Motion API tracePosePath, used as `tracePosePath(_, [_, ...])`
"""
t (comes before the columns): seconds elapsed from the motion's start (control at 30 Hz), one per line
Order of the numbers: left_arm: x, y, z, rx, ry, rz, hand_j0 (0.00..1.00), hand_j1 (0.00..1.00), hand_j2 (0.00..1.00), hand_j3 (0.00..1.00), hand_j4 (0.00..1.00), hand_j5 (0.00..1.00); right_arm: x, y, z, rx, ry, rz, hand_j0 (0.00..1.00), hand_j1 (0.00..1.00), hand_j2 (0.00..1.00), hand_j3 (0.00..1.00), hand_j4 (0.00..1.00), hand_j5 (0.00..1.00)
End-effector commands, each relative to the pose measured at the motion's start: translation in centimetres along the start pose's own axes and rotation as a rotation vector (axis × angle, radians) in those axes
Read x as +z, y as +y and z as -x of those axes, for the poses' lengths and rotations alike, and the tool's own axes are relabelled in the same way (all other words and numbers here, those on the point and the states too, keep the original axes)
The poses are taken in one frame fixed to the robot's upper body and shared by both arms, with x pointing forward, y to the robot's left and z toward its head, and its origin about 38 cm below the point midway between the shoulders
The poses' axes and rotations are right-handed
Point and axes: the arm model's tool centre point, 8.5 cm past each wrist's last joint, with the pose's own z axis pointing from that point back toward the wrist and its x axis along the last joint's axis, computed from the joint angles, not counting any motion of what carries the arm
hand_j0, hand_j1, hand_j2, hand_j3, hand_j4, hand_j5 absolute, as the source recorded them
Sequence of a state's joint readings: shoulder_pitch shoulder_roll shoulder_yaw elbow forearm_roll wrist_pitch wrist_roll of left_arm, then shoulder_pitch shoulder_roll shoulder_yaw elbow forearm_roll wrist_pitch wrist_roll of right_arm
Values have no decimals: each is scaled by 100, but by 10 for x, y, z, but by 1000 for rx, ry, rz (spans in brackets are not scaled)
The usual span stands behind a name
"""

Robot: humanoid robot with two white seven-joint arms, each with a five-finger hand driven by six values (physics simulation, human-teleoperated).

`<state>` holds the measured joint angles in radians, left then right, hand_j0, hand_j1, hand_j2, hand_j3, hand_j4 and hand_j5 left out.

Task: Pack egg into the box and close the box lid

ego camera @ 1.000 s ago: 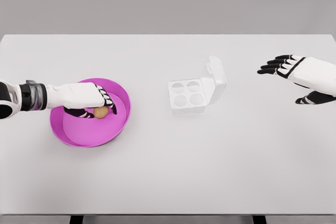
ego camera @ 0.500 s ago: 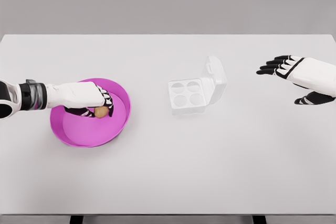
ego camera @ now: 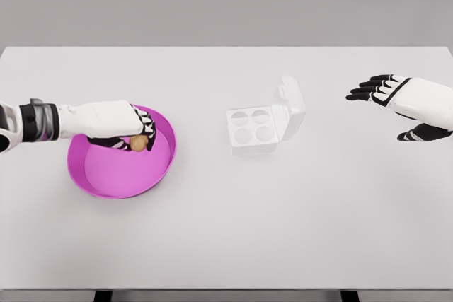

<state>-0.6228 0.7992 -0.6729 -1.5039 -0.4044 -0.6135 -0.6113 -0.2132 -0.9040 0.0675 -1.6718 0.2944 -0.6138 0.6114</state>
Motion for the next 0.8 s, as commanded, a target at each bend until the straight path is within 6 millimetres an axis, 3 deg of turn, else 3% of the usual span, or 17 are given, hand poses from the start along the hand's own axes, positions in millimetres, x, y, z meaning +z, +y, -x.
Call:
tracePosePath(0.0, [5,9,-1,-4,-1,-29,46,46,46,46,46,46,0,-1,0,-5,0,3,100,100,100,100,100,100])
tracePosePath(0.3, [18,35,2,-31,22,-112,46,46,46,46,46,46,0,0,0,-6,0,2,100,100,100,100,100,100])
tracePosePath(0.47, [24,49,5,-44,42,-166,39,39,39,39,39,39,0,1,0,-7,0,1,100,100,100,100,100,100])
tracePosePath(0.57, [12,65,-1,-33,13,-253,39,39,39,39,39,39,0,1,-1,-7,-1,1,100,100,100,100,100,100])
tracePosePath(0.77, [-5,75,-10,-27,-23,-307,39,39,39,39,39,39,0,1,-1,-6,-4,0,100,100,100,100,100,100])
